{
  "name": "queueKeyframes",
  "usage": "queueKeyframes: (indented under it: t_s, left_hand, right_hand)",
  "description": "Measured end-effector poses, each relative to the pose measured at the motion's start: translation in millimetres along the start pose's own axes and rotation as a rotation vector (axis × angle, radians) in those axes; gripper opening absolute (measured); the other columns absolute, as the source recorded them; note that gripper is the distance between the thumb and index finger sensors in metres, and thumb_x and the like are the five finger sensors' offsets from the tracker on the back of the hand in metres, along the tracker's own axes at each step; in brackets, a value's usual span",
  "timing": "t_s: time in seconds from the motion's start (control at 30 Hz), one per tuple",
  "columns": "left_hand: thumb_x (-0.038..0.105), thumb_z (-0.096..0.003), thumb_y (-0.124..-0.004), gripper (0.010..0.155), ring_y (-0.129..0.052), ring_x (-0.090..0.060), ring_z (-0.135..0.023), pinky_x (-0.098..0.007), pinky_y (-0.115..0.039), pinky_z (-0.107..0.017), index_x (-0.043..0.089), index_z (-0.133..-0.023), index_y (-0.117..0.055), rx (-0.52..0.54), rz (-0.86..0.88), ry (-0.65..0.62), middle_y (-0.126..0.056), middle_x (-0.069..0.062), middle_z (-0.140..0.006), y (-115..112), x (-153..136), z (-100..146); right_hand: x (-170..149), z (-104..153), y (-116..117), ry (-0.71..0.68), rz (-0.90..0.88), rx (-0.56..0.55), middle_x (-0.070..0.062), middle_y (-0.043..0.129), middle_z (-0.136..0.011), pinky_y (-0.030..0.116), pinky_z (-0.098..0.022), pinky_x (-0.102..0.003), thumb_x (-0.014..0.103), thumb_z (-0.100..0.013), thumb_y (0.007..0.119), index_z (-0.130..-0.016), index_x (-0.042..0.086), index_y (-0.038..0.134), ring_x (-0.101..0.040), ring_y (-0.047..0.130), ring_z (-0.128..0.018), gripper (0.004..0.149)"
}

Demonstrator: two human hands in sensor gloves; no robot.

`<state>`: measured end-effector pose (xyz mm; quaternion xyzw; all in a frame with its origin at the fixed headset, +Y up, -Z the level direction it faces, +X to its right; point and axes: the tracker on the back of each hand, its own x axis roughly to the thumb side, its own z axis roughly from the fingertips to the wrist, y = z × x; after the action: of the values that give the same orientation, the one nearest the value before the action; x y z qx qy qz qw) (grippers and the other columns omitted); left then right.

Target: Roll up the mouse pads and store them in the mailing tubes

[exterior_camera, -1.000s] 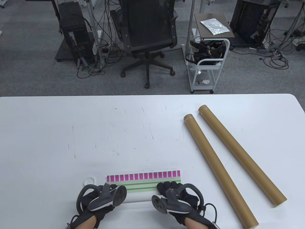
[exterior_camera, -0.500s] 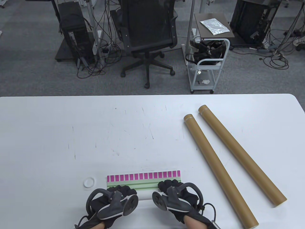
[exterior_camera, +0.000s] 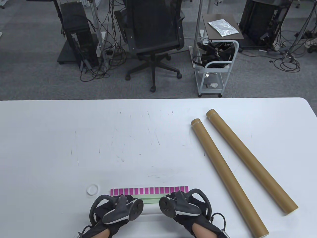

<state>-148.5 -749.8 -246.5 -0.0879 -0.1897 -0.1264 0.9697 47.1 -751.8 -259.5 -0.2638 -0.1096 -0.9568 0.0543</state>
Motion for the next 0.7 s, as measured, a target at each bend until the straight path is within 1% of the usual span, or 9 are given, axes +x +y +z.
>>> queueKeyframes:
  t_s: [0.1,0.2,0.27,0.37,0.4,0.43,0.5,0.57,0.7]
  left_hand:
    - [0.05,-0.0363,-0.072,0.052,-0.095,-0.014,-0.078,-0.03,-0.085,-0.06,0.041,-0.088,-0.074,-0.02,0.042,0.011,-0.09,0.012,-0.087,-1,-2,-3]
    - [0.049,-0.0377,-0.069,0.052,-0.094,-0.014,-0.08,-0.031,-0.084,-0.062,0.041,-0.088,-0.073,-0.026,0.056,0.015,-0.089,0.012,-0.088,-2,-4,-4]
    - [0.048,-0.0381,-0.068,0.051,-0.094,-0.014,-0.081,-0.031,-0.083,-0.062,0.041,-0.089,-0.073,-0.029,0.055,0.015,-0.088,0.012,-0.089,-2,-4,-4]
    - [0.048,-0.0395,-0.067,0.053,-0.093,-0.016,-0.084,-0.033,-0.083,-0.063,0.039,-0.092,-0.071,-0.026,0.027,0.008,-0.087,0.01,-0.092,0,-3,-2]
    - [0.048,-0.0395,-0.07,0.053,-0.092,-0.018,-0.085,-0.034,-0.082,-0.064,0.039,-0.092,-0.072,-0.015,0.022,0.006,-0.086,0.009,-0.094,2,-3,0]
    - [0.049,-0.0389,-0.07,0.054,-0.091,-0.018,-0.087,-0.036,-0.081,-0.066,0.039,-0.092,-0.073,0.024,0.014,0.002,-0.086,0.009,-0.095,8,-3,5]
    - [0.051,-0.0385,-0.07,0.055,-0.092,-0.018,-0.087,-0.037,-0.081,-0.066,0.038,-0.092,-0.075,0.05,0.041,-0.013,-0.088,0.008,-0.094,12,-2,9]
    - [0.051,-0.0382,-0.07,0.057,-0.093,-0.02,-0.086,-0.039,-0.081,-0.066,0.037,-0.093,-0.075,0.019,0.04,-0.008,-0.088,0.007,-0.095,10,-1,8]
    - [0.05,-0.0386,-0.072,0.054,-0.093,-0.013,-0.084,-0.034,-0.081,-0.065,0.041,-0.091,-0.071,0.007,0.002,0.029,-0.087,0.012,-0.092,3,-5,0]
  right_hand:
    - [0,2,-1,0.002,0.02,-0.032,-0.01,0.079,-0.093,0.075,-0.059,-0.047,0.033,-0.049,0.062,-0.098,0.016,0.068,-0.032,0.085,-0.076,0.053]
    - [-1,7,-6,0.01,0.06,-0.124,-0.006,0.083,-0.089,0.076,-0.058,-0.046,0.04,-0.046,0.07,-0.094,0.021,0.072,-0.029,0.087,-0.073,0.052]
    - [-2,6,-5,0.009,0.054,-0.09,-0.006,0.081,-0.09,0.075,-0.058,-0.046,0.039,-0.045,0.072,-0.095,0.021,0.07,-0.029,0.086,-0.074,0.053]
    - [-1,3,-3,0.02,0.062,-0.086,-0.006,0.082,-0.09,0.076,-0.058,-0.046,0.037,-0.045,0.07,-0.094,0.021,0.07,-0.029,0.087,-0.073,0.051]
    - [-1,3,-3,0.022,0.061,-0.085,-0.006,0.082,-0.09,0.075,-0.058,-0.046,0.036,-0.045,0.069,-0.094,0.021,0.071,-0.029,0.086,-0.074,0.051]
    - [-2,2,-2,0.023,0.063,-0.087,-0.006,0.081,-0.09,0.076,-0.058,-0.046,0.036,-0.045,0.068,-0.094,0.021,0.07,-0.029,0.086,-0.074,0.051]
    - [-3,1,-1,0.03,0.048,-0.083,-0.006,0.081,-0.091,0.075,-0.059,-0.046,0.035,-0.046,0.066,-0.095,0.02,0.07,-0.029,0.086,-0.075,0.051]
    - [-5,0,1,0.04,0.025,-0.077,-0.007,0.08,-0.092,0.075,-0.059,-0.047,0.034,-0.047,0.064,-0.096,0.02,0.069,-0.03,0.085,-0.076,0.051]
    - [-6,0,0,0.041,0.021,-0.071,-0.007,0.08,-0.092,0.074,-0.06,-0.047,0.034,-0.047,0.063,-0.096,0.02,0.069,-0.03,0.085,-0.077,0.051]
